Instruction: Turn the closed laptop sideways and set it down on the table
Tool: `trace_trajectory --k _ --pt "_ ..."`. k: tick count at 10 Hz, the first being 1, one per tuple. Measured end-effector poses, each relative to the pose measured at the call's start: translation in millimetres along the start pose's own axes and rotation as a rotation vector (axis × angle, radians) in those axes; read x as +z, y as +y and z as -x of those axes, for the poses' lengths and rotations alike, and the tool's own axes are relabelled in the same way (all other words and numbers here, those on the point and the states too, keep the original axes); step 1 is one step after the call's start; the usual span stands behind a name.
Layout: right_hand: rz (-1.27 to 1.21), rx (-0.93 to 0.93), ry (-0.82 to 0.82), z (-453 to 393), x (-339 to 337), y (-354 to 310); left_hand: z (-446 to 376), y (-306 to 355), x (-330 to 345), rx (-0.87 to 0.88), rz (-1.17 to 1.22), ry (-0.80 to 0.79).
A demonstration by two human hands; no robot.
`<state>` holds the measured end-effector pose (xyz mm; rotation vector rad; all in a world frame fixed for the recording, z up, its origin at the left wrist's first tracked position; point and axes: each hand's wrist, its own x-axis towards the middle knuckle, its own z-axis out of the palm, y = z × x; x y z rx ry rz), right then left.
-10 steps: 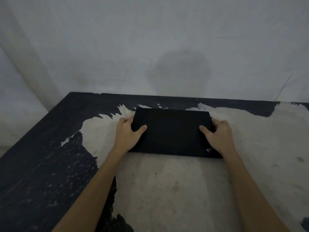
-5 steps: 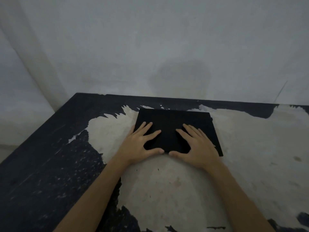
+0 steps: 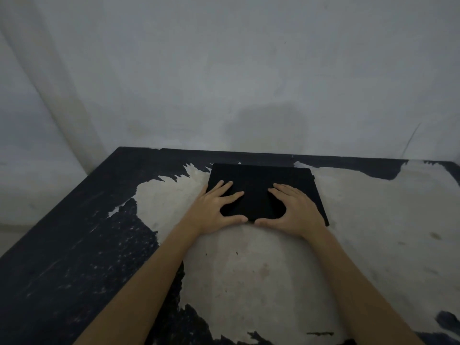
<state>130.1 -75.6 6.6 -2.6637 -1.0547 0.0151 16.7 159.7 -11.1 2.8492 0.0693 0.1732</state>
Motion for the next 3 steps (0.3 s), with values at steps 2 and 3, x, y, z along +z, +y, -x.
trace_trajectory --k 2,3 --pt "-0.045 -0.004 -0.067 2.1 -8.0 -3.9 1.5 7.7 -7.5 -0.031 0.044 -0.035" --pt "-0.100 0.033 -0.056 -10.1 -29.8 -6.6 -14.7 22.0 -34.6 -0.002 0.082 0.045"
